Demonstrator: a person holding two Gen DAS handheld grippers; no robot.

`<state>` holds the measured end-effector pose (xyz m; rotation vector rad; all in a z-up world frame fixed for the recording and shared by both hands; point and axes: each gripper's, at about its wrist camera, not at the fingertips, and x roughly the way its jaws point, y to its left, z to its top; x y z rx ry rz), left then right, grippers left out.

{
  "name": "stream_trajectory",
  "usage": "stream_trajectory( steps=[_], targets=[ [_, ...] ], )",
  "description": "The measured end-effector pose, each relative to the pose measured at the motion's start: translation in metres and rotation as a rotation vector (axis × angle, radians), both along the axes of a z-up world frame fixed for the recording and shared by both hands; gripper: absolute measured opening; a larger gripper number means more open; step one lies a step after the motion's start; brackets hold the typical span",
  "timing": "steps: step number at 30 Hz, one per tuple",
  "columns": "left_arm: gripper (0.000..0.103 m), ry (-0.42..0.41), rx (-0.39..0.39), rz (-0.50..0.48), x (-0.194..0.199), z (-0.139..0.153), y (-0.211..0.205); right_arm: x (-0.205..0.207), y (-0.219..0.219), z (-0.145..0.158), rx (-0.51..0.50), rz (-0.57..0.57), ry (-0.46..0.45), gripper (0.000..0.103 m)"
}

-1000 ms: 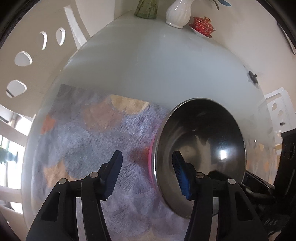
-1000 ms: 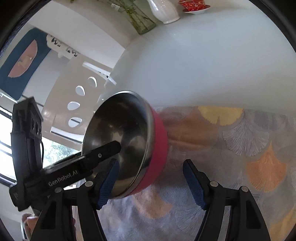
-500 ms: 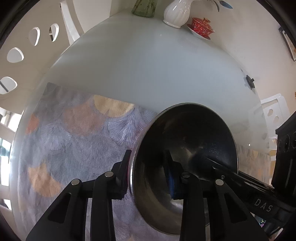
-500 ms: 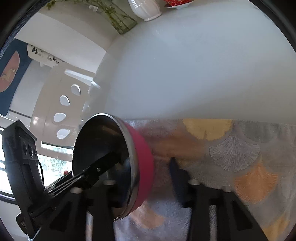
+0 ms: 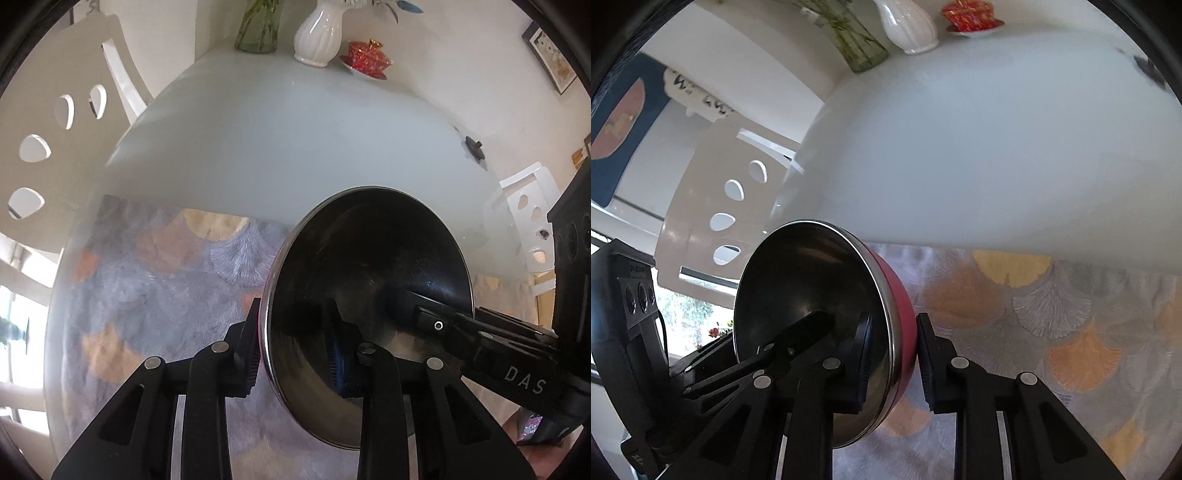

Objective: Organize plates and bowls
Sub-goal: 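Lift the pink steel bowl and carry it toward the nested bowls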

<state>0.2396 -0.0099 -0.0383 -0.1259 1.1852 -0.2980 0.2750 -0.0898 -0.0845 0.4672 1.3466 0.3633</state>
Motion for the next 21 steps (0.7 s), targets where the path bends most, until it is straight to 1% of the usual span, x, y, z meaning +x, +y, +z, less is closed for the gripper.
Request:
stream_trajectory(
  steps=[3,5,8,14,17,18,19,21],
  targets=[
    [0.027,-0.02,0.001,0.003,-0.006,0.014,0.002,-0.002,0.0,0.014,0.011,0.001,-0.014,0.023],
    [0.029,-0.026,-0.021,0.016,-0.012,0.026,0.005,-0.005,-0.003,0.024,0.026,-0.005,-0.017,0.023],
    [0.029,-0.031,-0.024,0.019,-0.018,0.037,0.002,-0.011,-0.005,0.04,0.034,0.0,-0.028,0.023],
    [0.029,-0.051,-0.034,0.014,-0.043,0.063,-0.002,-0.026,-0.015,0.066,0.055,0.005,-0.036,0.024],
    [0.031,-0.054,-0.042,0.025,-0.059,0.075,-0.002,-0.038,-0.017,0.076,0.066,0.03,-0.029,0.025],
    [0.036,-0.053,-0.049,0.029,-0.063,0.077,-0.002,-0.043,-0.017,0.08,0.064,0.044,-0.027,0.025],
    [0.036,-0.054,-0.055,0.037,-0.068,0.08,-0.002,-0.049,-0.016,0.084,0.059,0.066,-0.024,0.025],
    [0.036,-0.061,-0.039,0.054,-0.08,0.085,-0.003,-0.06,-0.016,0.091,0.069,0.09,-0.018,0.026]
  ],
)
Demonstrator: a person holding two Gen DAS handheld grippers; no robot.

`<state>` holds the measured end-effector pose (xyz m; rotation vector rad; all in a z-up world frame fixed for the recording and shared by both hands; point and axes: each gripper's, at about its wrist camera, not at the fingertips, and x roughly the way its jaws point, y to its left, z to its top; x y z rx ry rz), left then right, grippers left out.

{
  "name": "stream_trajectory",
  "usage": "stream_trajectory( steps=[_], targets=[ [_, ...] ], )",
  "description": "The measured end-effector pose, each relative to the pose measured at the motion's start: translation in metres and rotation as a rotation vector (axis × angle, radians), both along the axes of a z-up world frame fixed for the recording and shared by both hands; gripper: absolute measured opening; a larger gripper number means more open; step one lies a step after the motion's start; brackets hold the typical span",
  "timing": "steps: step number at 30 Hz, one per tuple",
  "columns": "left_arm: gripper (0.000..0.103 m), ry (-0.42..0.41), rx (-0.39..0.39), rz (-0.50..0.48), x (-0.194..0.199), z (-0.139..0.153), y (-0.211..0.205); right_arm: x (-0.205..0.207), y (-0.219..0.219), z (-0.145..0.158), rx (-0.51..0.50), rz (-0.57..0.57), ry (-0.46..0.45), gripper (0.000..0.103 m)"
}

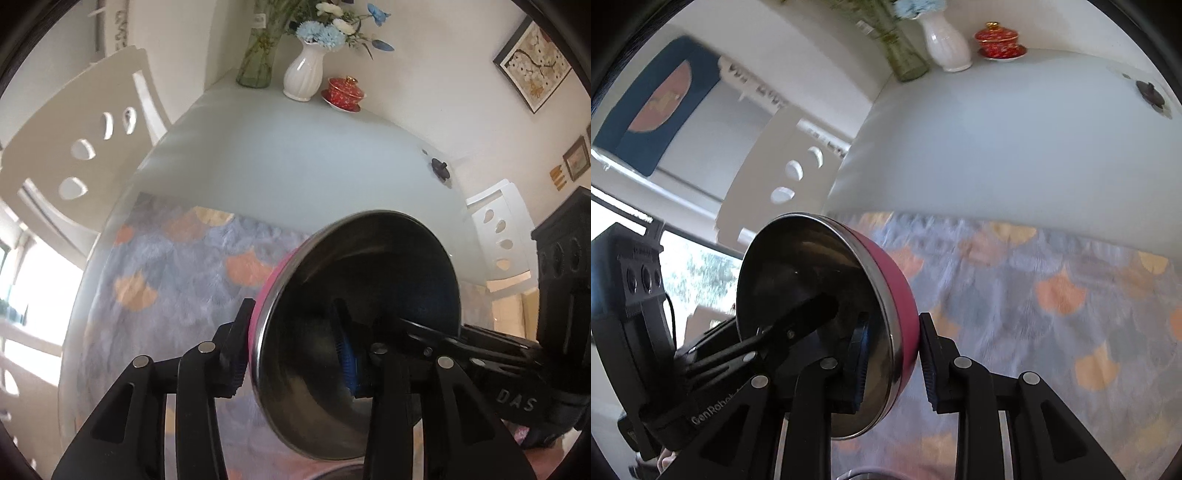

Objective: Organize plates and bowls
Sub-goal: 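Lift the pink steel bowl and carry it toward the nested bowls, then lower the pink steel bowl into the blue steel bowl with both grippers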

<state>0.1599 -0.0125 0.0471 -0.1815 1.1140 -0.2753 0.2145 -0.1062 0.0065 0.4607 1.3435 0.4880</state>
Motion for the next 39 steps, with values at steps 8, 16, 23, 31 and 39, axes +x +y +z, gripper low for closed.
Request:
stream_trajectory(
  steps=[8,16,23,31,39],
  targets=[
    [0.036,0.013,0.001,0.013,-0.052,0.008,-0.003,-0.047,-0.011,0.02,0.003,0.045,0.014,0.026],
    [0.036,0.061,-0.008,-0.013,-0.097,0.005,-0.012,-0.086,-0.028,0.023,0.009,0.086,0.074,0.026],
    [0.036,0.081,-0.034,0.011,-0.125,0.01,-0.002,-0.113,-0.028,0.036,0.039,0.126,0.079,0.026],
    [0.036,0.107,-0.008,0.002,-0.153,0.002,-0.002,-0.138,-0.026,0.037,0.059,0.146,0.112,0.026],
    [0.036,0.137,0.018,-0.027,-0.17,-0.019,-0.009,-0.16,-0.027,0.02,0.031,0.158,0.15,0.026]
  ],
)
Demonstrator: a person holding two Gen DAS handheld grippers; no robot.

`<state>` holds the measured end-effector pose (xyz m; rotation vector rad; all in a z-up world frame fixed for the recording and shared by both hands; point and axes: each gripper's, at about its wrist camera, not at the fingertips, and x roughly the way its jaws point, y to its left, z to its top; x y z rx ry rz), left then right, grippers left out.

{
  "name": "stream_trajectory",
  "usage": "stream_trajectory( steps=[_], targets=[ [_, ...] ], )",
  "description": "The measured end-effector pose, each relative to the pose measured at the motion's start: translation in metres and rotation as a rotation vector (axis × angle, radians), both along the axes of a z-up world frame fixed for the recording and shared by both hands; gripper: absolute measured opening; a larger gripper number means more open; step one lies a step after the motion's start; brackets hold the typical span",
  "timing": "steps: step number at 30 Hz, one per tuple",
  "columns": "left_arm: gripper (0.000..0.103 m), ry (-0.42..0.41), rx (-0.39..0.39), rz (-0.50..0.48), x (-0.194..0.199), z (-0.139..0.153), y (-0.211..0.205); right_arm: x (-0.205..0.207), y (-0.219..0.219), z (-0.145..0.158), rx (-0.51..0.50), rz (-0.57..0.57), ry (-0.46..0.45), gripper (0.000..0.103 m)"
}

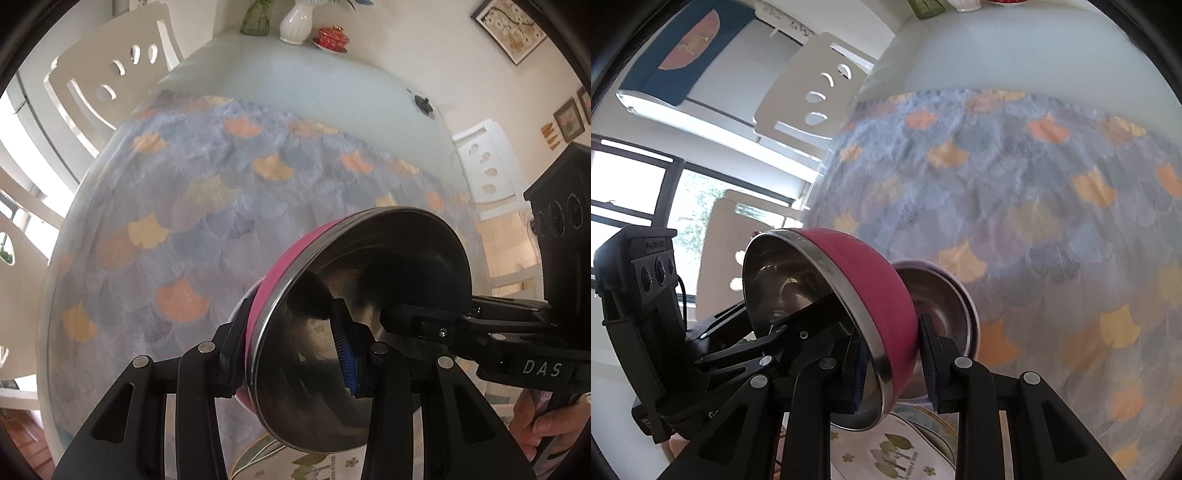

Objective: Organize plates and bowls
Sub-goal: 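Lower the pink steel bowl into the blue steel bowl with both grippers, then open both grippers and release the pink steel bowl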

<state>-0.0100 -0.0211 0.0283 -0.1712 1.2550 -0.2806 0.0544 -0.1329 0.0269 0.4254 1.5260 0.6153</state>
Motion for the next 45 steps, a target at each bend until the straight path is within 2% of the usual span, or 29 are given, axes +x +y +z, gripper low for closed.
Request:
stream_trajectory(
  steps=[11,15,19,22,23,24,25,26,27,30,33,35,38,41,43,45],
  targets=[
    [0.036,0.048,-0.003,-0.004,-0.001,-0.025,-0.005,-0.015,-0.011,-0.042,0.034,-0.028,0.107,0.026],
    [0.036,0.058,0.007,-0.023,-0.002,-0.031,-0.009,-0.019,-0.016,-0.051,0.042,-0.062,0.126,0.026],
    [0.036,0.054,0.051,-0.022,-0.002,-0.037,-0.012,-0.019,-0.014,-0.054,0.022,-0.077,0.127,0.026],
    [0.036,0.052,0.033,-0.018,-0.005,-0.033,-0.008,-0.02,-0.011,-0.052,-0.001,-0.082,0.119,0.027],
    [0.036,0.049,0.034,-0.014,-0.006,-0.032,-0.006,-0.02,-0.011,-0.051,-0.003,-0.083,0.115,0.029],
    [0.036,0.047,0.022,-0.013,-0.007,-0.03,-0.003,-0.021,-0.012,-0.049,-0.001,-0.085,0.111,0.037],
    [0.036,0.047,0.017,-0.01,-0.007,-0.028,-0.001,-0.021,-0.014,-0.046,0.01,-0.091,0.109,0.054],
    [0.037,0.04,0.017,-0.008,-0.007,-0.026,0.001,-0.021,-0.016,-0.043,0.016,-0.099,0.107,0.063],
    [0.037,0.034,0.026,-0.005,-0.007,-0.023,0.004,-0.021,-0.018,-0.039,0.008,-0.107,0.099,0.076],
    [0.039,0.025,-0.003,0.003,-0.007,-0.015,0.013,-0.03,-0.028,-0.027,-0.018,-0.121,0.07,0.078],
    [0.041,0.039,0.01,0.006,-0.002,-0.016,0.021,-0.053,-0.04,-0.023,-0.005,-0.135,0.093,0.078],
    [0.043,0.064,0.004,-0.016,0.002,-0.021,0.022,-0.066,-0.049,-0.023,-0.032,-0.141,0.133,0.078],
    [0.06,0.089,-0.017,-0.05,0.005,-0.03,0.025,-0.085,-0.056,-0.011,-0.071,-0.105,0.159,0.078],
    [0.061,0.107,-0.029,-0.085,0.009,-0.039,0.026,-0.104,-0.066,0.008,-0.104,-0.083,0.164,0.079],
    [0.063,0.13,-0.031,-0.095,0.013,-0.048,0.027,-0.107,-0.076,0.016,-0.116,-0.112,0.154,0.087],
    [0.063,0.151,-0.03,-0.112,0.019,-0.056,0.025,-0.098,-0.081,0.013,-0.094,-0.169,0.123,0.09]
  ],
)
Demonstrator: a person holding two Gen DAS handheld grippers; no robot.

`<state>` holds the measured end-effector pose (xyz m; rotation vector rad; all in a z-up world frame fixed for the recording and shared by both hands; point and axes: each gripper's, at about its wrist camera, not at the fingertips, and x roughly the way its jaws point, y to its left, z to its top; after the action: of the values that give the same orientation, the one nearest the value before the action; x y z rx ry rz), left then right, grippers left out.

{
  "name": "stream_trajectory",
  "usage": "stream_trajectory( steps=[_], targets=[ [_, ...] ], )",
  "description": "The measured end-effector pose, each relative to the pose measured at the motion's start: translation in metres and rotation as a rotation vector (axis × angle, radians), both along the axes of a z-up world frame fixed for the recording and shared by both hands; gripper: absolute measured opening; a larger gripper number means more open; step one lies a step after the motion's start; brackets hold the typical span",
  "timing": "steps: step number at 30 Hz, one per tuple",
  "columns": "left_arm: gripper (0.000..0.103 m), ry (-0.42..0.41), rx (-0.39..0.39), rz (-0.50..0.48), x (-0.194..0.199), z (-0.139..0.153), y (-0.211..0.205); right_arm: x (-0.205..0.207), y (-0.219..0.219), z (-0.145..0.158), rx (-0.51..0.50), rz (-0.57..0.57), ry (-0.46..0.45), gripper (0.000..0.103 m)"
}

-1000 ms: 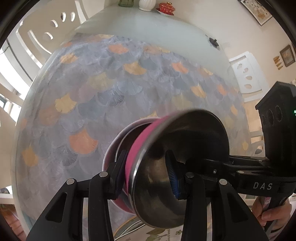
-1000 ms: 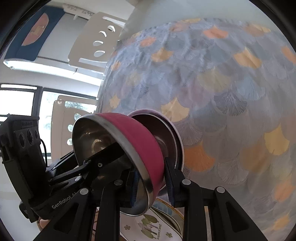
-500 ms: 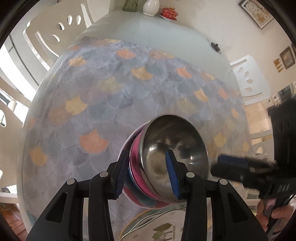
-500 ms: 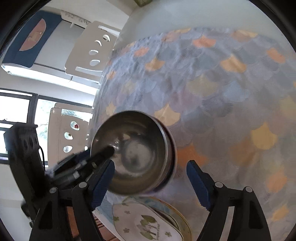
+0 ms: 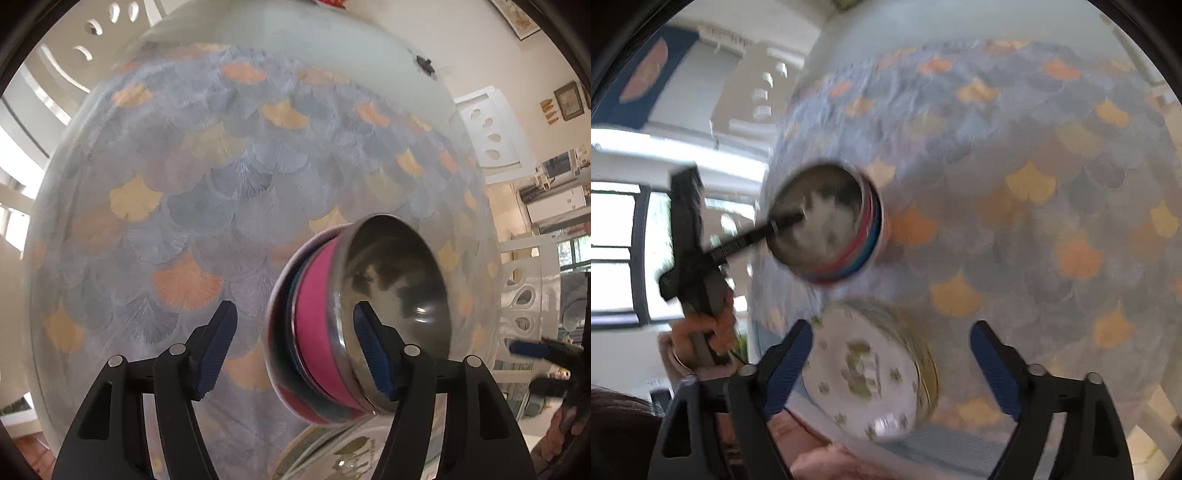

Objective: Organize plates and bowls
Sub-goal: 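Open both grippers and release the pink steel bowl, then close both grippers on the rim of the nested bowl stack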

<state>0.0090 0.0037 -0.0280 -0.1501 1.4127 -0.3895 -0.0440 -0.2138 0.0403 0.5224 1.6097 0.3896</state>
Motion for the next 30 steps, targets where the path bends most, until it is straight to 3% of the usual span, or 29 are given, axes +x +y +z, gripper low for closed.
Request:
stream_trajectory(
  steps=[7,10,20,23,24,25,27,30],
  targets=[
    [0.063,0.024,0.01,-0.078,0.008,-0.016,-0.012,0.039,0.035,-0.059,0.141,-0.154,-0.009,0.09],
    [0.064,0.031,0.019,-0.094,0.009,-0.022,-0.013,0.046,0.045,-0.08,0.095,-0.2,-0.005,0.09],
    [0.066,0.059,-0.078,-0.111,0.014,-0.035,-0.021,0.039,0.069,-0.128,0.163,-0.199,0.053,0.09],
    [0.06,0.07,-0.121,-0.097,0.014,-0.038,-0.02,0.036,0.064,-0.133,0.198,-0.235,0.043,0.089],
    [0.052,0.056,-0.131,-0.11,0.013,-0.036,-0.022,0.036,0.063,-0.132,0.201,-0.24,0.034,0.083],
    [0.051,0.038,-0.126,-0.121,0.012,-0.034,-0.023,0.036,0.063,-0.131,0.211,-0.241,0.019,0.069],
    [0.05,0.002,-0.1,-0.16,0.009,-0.03,-0.028,0.033,0.062,-0.129,0.271,-0.25,-0.008,0.065],
    [0.05,0.0,-0.099,-0.159,0.011,-0.029,-0.029,0.031,0.065,-0.124,0.249,-0.221,-0.045,0.065]
  ],
)
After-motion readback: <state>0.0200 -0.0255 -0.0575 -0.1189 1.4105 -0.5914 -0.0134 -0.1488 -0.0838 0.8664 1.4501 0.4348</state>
